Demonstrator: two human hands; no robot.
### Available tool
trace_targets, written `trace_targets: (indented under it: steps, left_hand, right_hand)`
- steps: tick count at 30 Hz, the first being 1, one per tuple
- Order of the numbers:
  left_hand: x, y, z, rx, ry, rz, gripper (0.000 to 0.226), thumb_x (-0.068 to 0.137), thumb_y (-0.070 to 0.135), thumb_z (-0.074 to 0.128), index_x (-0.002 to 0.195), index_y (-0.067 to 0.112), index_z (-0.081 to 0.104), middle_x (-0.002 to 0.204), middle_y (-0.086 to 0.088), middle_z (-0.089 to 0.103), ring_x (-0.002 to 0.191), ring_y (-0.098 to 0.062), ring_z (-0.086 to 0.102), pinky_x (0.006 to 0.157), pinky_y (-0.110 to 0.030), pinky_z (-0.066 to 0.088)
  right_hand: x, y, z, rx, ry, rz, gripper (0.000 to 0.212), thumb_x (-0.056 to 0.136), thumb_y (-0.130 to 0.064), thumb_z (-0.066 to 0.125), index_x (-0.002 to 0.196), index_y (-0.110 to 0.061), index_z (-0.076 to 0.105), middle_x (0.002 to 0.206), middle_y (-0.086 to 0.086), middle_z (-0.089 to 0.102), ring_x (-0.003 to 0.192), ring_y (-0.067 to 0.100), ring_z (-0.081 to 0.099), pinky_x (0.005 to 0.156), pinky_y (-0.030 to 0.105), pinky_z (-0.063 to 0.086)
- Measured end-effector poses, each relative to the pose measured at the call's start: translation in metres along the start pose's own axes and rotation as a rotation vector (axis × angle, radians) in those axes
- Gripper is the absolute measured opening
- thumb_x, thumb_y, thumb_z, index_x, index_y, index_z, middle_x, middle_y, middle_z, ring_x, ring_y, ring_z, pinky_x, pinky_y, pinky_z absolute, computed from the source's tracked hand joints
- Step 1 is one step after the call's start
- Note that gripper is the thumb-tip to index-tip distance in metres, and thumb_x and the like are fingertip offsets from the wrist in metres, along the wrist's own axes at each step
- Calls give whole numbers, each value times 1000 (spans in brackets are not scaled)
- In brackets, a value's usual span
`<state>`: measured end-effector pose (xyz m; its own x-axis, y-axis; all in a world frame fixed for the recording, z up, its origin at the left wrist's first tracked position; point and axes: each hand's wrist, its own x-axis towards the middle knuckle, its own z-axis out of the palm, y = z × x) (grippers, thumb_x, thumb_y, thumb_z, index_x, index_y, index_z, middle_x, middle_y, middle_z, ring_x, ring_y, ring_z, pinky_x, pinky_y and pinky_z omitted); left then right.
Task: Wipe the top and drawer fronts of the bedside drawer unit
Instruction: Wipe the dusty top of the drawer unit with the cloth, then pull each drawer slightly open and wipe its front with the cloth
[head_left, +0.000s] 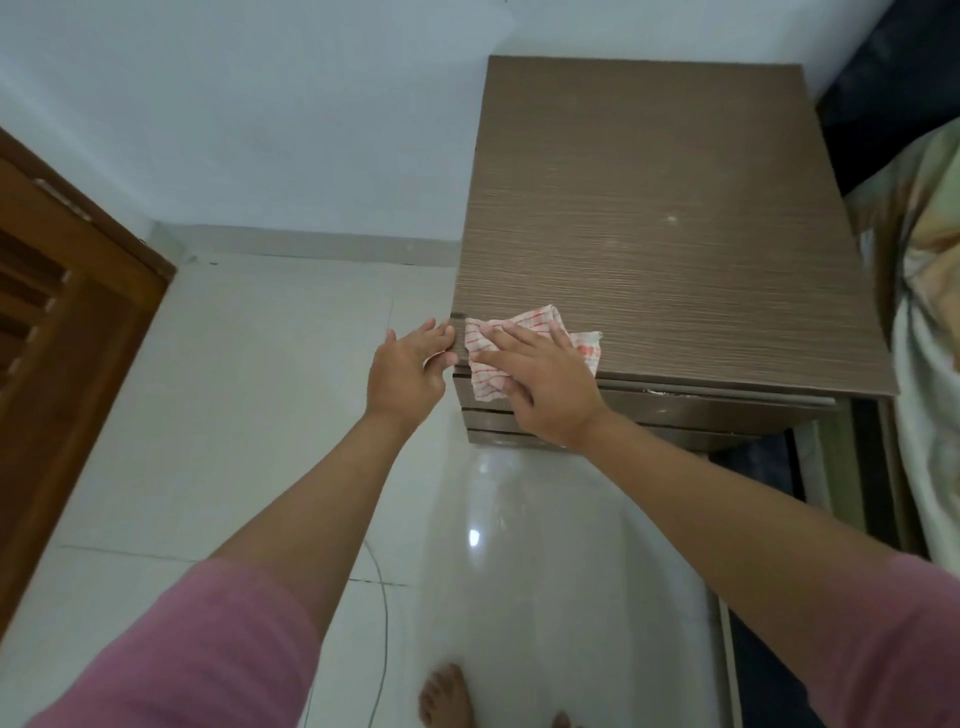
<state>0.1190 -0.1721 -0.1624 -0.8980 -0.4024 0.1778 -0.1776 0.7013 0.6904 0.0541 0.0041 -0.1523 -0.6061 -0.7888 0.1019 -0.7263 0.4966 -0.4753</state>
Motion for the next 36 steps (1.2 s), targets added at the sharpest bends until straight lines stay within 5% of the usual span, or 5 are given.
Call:
trace_targets:
  steps: [18, 26, 36]
  left_hand:
    - [-14, -26, 31, -51, 284, 345, 26, 81, -3, 64, 106, 5, 69, 119, -8, 64, 120, -23, 53, 109, -48, 19]
    - [-6, -44, 47, -68, 454, 541, 28, 80, -5, 63, 105, 7, 69, 115, -6, 66, 116, -18, 55, 110, -44, 18]
    - [-4, -44, 47, -134, 456, 534, 28, 82, -4, 61, 103, 10, 70, 110, -6, 69, 115, -11, 52, 109, -45, 15]
  right_hand:
    - [-8, 13, 23, 14, 334, -192, 35, 85, -20, 51, 117, -22, 63, 130, -7, 59, 123, 13, 51, 108, 47, 29]
    - [-7, 21, 35, -101, 470, -274, 35, 83, -19, 55, 116, -26, 63, 127, -11, 60, 121, 10, 53, 103, 40, 35]
    - [-7, 16, 34, -113, 454, -207, 32, 86, -17, 58, 117, -26, 64, 125, -8, 62, 119, 14, 54, 103, 44, 36]
